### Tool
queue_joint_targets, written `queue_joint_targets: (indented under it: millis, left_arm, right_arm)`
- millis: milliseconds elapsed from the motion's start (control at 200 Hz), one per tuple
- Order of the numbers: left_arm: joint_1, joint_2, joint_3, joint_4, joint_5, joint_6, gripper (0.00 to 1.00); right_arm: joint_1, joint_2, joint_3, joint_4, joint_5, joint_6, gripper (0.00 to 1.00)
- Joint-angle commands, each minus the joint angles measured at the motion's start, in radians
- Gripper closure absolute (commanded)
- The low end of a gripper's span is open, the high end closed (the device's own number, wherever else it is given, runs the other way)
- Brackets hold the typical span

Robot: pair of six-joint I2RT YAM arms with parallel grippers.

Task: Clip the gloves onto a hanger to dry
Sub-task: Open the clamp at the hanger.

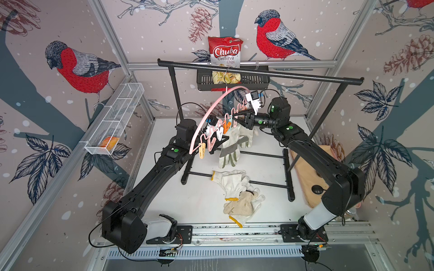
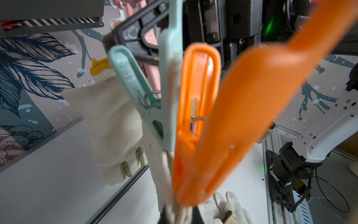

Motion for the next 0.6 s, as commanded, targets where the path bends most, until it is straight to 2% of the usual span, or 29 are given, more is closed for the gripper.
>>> queue_joint_targets:
  millis: [0, 70, 135, 180, 335, 590]
  left_arm:
    - [0.004, 0.005, 0.017, 0.019, 0.049, 0.094, 1.0]
    - [0.006, 0.012, 0.026, -0.02, 0.053, 0.167, 1.0]
    - [0.014, 0.022, 0.035, -0.074, 0.141, 0.303, 1.0]
    - [0.016, 0.024, 0.035, -0.091, 0.145, 0.36, 1.0]
    - [0.047, 0.047, 0.028, -0.058, 0.145, 0.392, 1.0]
    - [0.076, 0.101, 0.046, 0.008, 0.244, 0.404, 1.0]
  right_arm:
    - [0.001, -0.007, 0.0, 0.047, -0.024, -0.004, 0.82]
    - [-0.001, -0.007, 0.001, 0.047, -0.025, -0.005, 0.82]
    - [-0.003, -0.008, 0.0, 0.046, -0.027, -0.004, 0.82]
    - [-0.002, -0.009, 0.0, 0.046, -0.026, -0.005, 0.82]
    - [-0.003, -0.01, -0.01, 0.054, -0.032, -0.002, 0.82]
    - [-0.003, -0.013, -0.014, 0.056, -0.037, 0.001, 0.82]
